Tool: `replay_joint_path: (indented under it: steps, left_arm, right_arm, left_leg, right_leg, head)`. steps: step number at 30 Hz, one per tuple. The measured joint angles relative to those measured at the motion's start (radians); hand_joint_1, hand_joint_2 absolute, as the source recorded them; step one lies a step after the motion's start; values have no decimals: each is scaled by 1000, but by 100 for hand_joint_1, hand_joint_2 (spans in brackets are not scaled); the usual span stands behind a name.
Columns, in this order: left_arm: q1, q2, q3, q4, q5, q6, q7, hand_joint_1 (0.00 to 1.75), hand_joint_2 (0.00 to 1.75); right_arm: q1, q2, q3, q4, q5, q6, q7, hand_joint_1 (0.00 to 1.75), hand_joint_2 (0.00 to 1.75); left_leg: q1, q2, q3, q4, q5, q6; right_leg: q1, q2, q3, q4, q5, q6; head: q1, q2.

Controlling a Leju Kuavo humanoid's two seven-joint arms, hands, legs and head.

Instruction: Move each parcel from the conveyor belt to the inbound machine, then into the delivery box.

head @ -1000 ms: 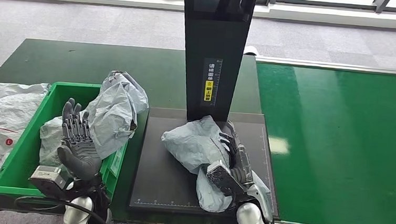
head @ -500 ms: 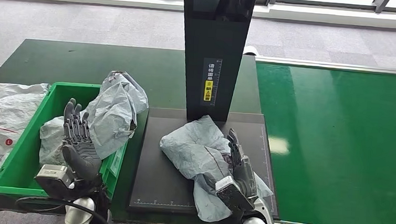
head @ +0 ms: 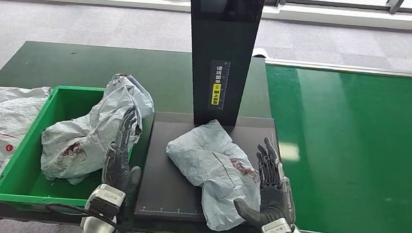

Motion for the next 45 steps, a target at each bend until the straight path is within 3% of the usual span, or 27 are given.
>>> replay_joint_path:
  steps: [6, 15, 17, 19, 21, 26, 33, 37, 45]
  left_arm:
    - [-24, 19, -80, 70, -230, -37, 82, 0, 175]
    - [-156, 17, -230, 401, -401, -27, 119, 0, 175]
    - [-186, 10, -250, 467, -408, -20, 123, 0, 87]
    - [-217, 3, -267, 530, -418, -12, 132, 0, 87]
    - [-248, -5, -285, 597, -440, 6, 154, 0, 175]
    - [-307, -25, -323, 748, -486, 75, 199, 0, 175]
    - [-341, -38, -333, 832, -494, 92, 204, 0, 175]
    - [-349, -41, -334, 850, -495, 111, 209, 175, 175]
    - [-347, -36, -334, 842, -515, 252, 218, 175, 175]
  right_arm:
    - [5, 0, -10, -33, -14, 14, -6, 0, 175]
    - [-11, -4, -10, -35, -41, -1, -6, 0, 175]
    - [-11, -7, -10, -35, -45, -6, -6, 0, 175]
    - [-11, -10, -10, -35, -49, -8, -6, 0, 175]
    - [-11, -12, -10, -35, -51, -8, -6, 0, 175]
    - [-13, -17, -9, -32, -55, -8, -6, 0, 175]
    - [-14, -18, -9, -29, -55, -8, -6, 0, 175]
    - [-14, -19, -9, -29, -56, -8, -6, 0, 175]
    - [-10, -25, -9, -29, -68, -25, -6, 0, 175]
  left_leg:
    - [0, 0, 0, 0, 0, 0]
    - [0, 0, 0, 0, 1, 0]
    - [0, 0, 0, 0, 1, 0]
    - [0, 0, 0, 0, 1, 0]
    - [0, 0, 0, 0, 1, 0]
    - [0, 0, 0, 0, 1, 0]
    - [0, 0, 1, 0, 1, 0]
    - [0, 0, 1, 0, 1, 1]
    - [0, 0, 1, 0, 1, 1]
  right_leg:
    - [0, 0, 1, 0, 0, 0]
    - [0, 0, 1, 0, 1, 0]
    - [0, 0, 1, 0, 1, 0]
    - [0, 0, 1, 0, 1, 0]
    - [0, 0, 1, 0, 1, 0]
    - [0, 0, 1, 0, 1, 0]
    - [0, 0, 2, 0, 1, 1]
    - [0, 0, 2, 0, 1, 1]
    - [0, 0, 2, 0, 1, 1]
  head:
    - [0, 0]
    - [0, 0]
    - [0, 0]
    - [0, 0]
    - [0, 0]
    - [0, 0]
    - [0, 0]
    - [0, 0]
    - [0, 0]
